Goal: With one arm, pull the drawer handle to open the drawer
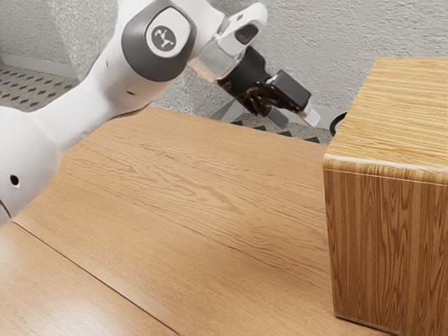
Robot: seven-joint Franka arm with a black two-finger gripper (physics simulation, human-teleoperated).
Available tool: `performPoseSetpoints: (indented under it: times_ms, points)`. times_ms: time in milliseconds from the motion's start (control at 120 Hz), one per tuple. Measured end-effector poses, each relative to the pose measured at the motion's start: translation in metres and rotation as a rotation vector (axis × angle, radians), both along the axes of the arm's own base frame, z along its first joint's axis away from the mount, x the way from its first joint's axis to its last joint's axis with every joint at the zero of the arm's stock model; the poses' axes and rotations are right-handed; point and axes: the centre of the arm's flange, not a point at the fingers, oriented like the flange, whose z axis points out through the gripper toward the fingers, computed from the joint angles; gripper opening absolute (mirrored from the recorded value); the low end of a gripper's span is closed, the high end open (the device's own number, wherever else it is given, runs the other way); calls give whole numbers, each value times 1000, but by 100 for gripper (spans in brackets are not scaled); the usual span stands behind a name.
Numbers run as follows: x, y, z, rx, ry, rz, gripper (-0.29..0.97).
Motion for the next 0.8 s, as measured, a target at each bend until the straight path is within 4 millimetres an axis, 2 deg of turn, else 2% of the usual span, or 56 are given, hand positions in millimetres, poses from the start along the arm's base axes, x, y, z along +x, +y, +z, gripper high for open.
performPoseSetpoints:
  times_ms: [250,367,550,692,800]
  points:
    - [0,3,-1,-42,-16,0,68]
    - [1,6,-12,-70,0,4,68]
    - [0,6,-11,-134,-4,4,68]
    - [-1,3,-25,-161,24,-1,68]
    - [-1,1,-27,-168,29,-4,68]
